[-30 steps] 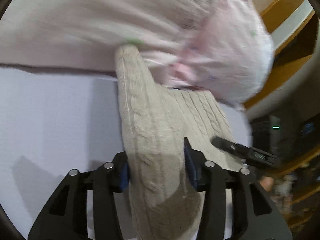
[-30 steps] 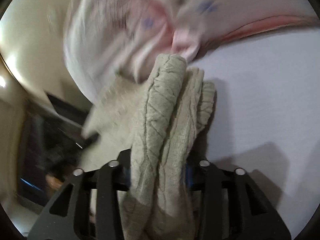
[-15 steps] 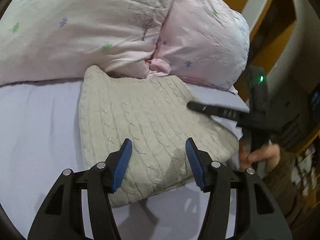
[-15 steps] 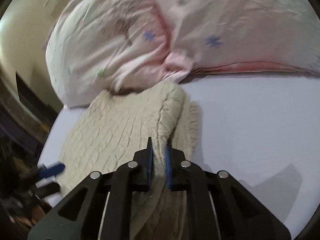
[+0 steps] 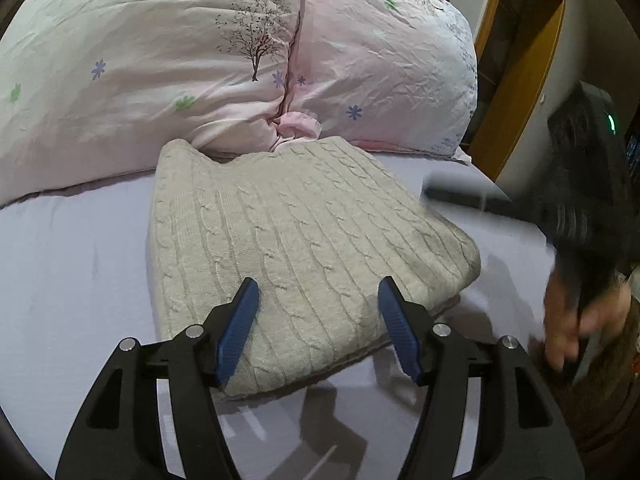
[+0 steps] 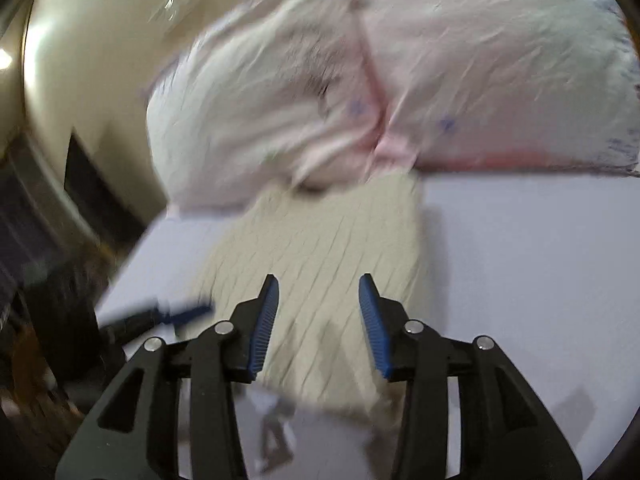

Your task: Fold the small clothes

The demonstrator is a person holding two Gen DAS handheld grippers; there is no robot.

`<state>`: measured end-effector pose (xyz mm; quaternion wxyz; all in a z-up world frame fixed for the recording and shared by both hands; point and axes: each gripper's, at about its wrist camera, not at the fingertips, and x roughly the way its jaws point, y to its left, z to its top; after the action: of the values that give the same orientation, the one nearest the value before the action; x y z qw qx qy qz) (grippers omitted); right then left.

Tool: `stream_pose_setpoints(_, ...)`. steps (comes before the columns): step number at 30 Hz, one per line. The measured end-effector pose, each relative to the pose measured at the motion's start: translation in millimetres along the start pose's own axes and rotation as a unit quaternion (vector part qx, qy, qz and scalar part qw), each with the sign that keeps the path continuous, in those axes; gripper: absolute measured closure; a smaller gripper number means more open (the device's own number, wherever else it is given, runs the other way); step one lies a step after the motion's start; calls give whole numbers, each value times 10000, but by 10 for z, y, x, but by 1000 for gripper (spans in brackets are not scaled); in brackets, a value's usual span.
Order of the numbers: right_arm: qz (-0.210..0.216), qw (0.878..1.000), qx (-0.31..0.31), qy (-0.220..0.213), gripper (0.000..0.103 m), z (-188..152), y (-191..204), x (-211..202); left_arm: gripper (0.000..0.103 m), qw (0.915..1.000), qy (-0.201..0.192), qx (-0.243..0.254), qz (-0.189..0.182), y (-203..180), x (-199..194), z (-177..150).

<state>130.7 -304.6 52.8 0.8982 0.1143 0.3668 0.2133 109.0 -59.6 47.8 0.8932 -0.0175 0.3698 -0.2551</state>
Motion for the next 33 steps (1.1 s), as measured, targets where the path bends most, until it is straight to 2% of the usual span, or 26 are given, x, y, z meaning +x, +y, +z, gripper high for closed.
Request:
stream_pose_setpoints(1, -242, 9990, 38, 362, 64, -95, -51, 189, 40, 10000, -28, -50, -7, 5, -26, -6)
stream_pose_setpoints(3, 37, 9997, 156, 199, 64, -179, -189, 270, 40, 9995, -109, -298, -95, 31, -153, -44)
stream_pose_setpoints(5, 143, 9987, 406, 260, 64, -148, -235, 176, 39, 9985, -133, -526, -95, 60, -297, -120)
stream_pose_setpoints(6, 116, 9986, 461, 215, 59, -143, -224, 70, 33, 9980, -119, -625, -40, 85, -347, -163)
stream_pose_setpoints(7, 125, 9990, 420, 70, 37, -165, -193, -65, 29, 9971, -76, -756, 99, 138, -399, -223)
stream_pose_setpoints(8, 105, 9992, 355, -144, 22, -213, -156, -220, 21, 9963, -35, -824, 242, 170, -421, -262)
stream_pose_setpoints(9, -3, 9991, 296, -290, 2, -258, -99, -289, 18, 9951, 14, -876, 447, 197, -437, -302)
stream_pose_setpoints(11, -453, 9970, 123, -611, 2, -401, -3, -479, 12, 9903, 133, -898, 1053, 233, -450, -386)
stream_pose_setpoints(12, -851, 9940, 60, -691, 2, -480, 45, -529, 9, 9884, 165, -887, 1223, 233, -442, -402)
stream_pose_setpoints(13, -1202, 9906, 44, -648, 2, -545, 71, -533, 8, 9863, 206, -841, 1405, 220, -427, -427)
stream_pose_setpoints(14, -1489, 9877, 35, -477, 2, -595, 94, -479, 7, 9861, 231, -801, 1436, 206, -405, -436)
stream_pose_setpoints(17, -1470, 9891, 2, 8, 2, -708, 76, -310, 3, 9850, 359, -681, 1544, 165, -298, -449)
stream_pose_setpoints(21, -1616, 9849, -36, 616, 2, -769, 138, 71, 2, 9823, 527, -637, 1681, 180, -178, -493)
stream_pose_setpoints(26, -1856, 9796, -291, 719, 2, -766, 249, 254, 1, 9811, 767, -630, 1663, 192, -66, -576)
stream_pose_setpoints(33, -2062, 9747, -405, 764, 2, -750, 285, 369, 1, 9788, 810, -424, 1831, 136, -4, -586)
